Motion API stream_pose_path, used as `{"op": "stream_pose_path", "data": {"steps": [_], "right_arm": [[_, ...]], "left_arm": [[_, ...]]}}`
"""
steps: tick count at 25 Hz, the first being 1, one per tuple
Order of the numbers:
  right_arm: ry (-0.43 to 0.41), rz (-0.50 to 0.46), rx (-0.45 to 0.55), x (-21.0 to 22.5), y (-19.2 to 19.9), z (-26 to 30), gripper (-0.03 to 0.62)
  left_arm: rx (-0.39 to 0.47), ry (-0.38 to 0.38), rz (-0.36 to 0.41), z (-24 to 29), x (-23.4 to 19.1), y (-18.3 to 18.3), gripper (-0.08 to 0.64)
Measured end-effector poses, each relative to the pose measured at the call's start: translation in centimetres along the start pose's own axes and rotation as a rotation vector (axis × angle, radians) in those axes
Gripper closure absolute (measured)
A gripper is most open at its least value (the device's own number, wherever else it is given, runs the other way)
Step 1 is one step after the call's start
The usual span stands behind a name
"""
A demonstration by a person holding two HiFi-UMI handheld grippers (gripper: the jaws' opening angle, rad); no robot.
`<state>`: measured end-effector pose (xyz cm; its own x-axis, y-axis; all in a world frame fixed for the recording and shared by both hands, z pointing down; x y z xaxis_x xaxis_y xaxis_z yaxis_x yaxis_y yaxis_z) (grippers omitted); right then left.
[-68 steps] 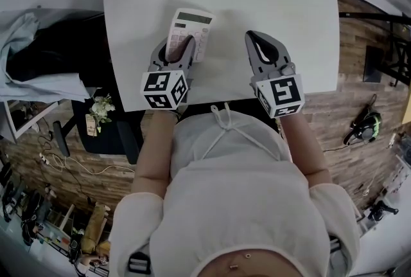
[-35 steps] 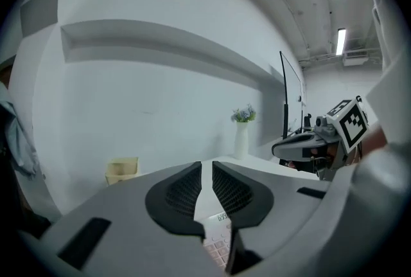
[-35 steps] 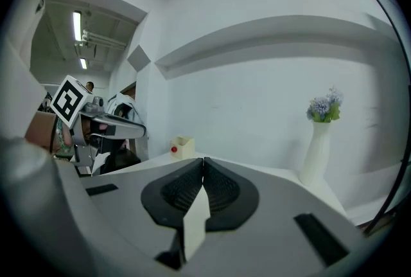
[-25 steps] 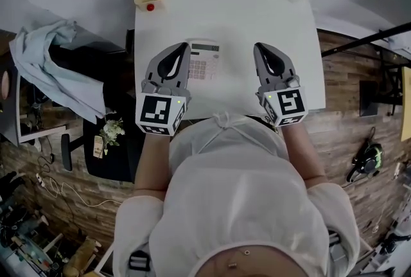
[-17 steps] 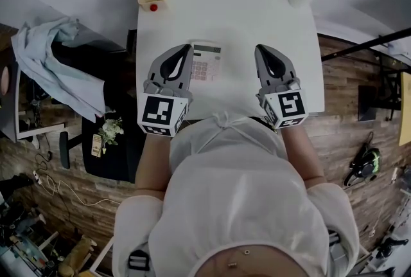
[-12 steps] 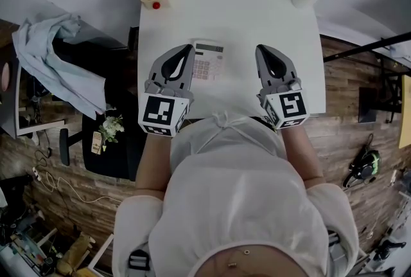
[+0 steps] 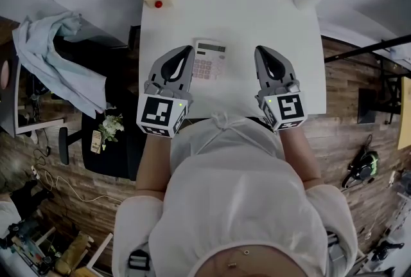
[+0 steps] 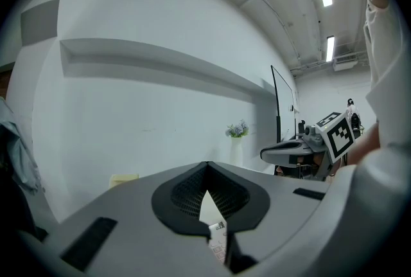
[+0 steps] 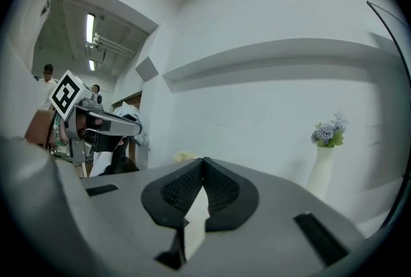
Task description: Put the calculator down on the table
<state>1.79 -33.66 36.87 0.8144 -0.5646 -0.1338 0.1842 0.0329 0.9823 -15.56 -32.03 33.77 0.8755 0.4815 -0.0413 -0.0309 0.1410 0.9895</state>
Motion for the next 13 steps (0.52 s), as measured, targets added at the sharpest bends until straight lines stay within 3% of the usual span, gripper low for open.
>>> {"op": "stream_pose_path", "data": {"steps": [13], "right_arm": [[0.007,0.021,-0.027,0.4,0.9,0.9,0.589]], "left_arm": [[0.001,-0.019,-0.026,0.5,-1.2,0.3,0.541]]}}
Point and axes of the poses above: the fingertips, and each gripper's own axes: z forward along the fingers, x to its right, y out of its underside, the point moved 1 cm from there along -z, backward along the fingers, and after that the axes turned 3 degrees about -z, right-handed, at the moved point
